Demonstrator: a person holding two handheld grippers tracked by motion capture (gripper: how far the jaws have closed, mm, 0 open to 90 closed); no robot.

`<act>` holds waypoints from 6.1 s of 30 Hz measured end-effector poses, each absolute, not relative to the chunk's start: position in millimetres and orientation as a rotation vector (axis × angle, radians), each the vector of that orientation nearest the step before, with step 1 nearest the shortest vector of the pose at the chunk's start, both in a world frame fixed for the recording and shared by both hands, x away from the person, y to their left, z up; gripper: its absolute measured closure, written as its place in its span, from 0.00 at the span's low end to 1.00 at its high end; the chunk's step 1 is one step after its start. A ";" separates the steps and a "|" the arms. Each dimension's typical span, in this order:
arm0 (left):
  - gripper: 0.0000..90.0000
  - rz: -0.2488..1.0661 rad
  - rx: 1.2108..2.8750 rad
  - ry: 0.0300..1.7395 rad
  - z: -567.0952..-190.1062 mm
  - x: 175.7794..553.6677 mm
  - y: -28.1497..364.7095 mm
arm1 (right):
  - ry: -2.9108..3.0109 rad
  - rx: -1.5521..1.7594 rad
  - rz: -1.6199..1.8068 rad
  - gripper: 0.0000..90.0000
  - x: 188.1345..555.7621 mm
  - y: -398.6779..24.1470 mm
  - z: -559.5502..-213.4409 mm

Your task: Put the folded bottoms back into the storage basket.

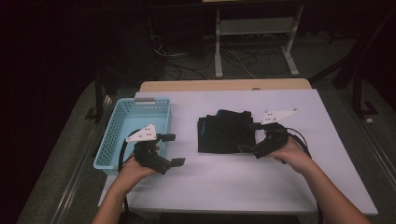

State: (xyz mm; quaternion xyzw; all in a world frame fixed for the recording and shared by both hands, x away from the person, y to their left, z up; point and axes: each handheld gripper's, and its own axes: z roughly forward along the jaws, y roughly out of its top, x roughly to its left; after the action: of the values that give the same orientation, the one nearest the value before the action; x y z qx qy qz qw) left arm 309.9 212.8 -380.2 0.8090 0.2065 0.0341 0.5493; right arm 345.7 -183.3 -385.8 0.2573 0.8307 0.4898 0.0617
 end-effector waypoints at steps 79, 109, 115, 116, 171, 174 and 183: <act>0.00 0.066 1.903 0.489 -382.3 310.2 214.2 | 2.716 0.449 1.045 0.60 369.3 -125.3 -448.5; 0.00 0.061 1.901 0.488 -382.5 310.4 214.4 | 2.718 0.562 1.072 0.90 375.9 -130.4 -442.0; 0.00 0.062 1.902 0.489 -382.4 310.3 214.5 | 2.746 0.577 1.077 0.89 369.7 -129.7 -438.0; 0.00 0.062 1.902 0.489 -382.4 310.2 214.5 | 2.747 0.575 1.079 0.90 368.8 -129.9 -437.5; 0.00 0.056 1.897 0.487 -382.3 309.8 214.9 | 2.841 0.550 1.159 0.89 284.0 -139.9 -429.6; 0.00 0.057 1.899 0.486 -382.3 309.9 214.8 | 2.850 0.531 1.162 0.89 279.0 -138.3 -429.6; 0.00 0.056 1.902 0.486 -382.5 309.9 214.4 | 2.864 0.529 1.178 0.81 277.7 -136.3 -434.4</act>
State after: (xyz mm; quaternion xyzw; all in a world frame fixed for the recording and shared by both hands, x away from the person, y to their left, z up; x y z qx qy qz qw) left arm 309.9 214.4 -382.5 0.8054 0.2056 0.0239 0.5554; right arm 277.7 -136.3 -434.4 0.1683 0.9116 0.3751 -0.0003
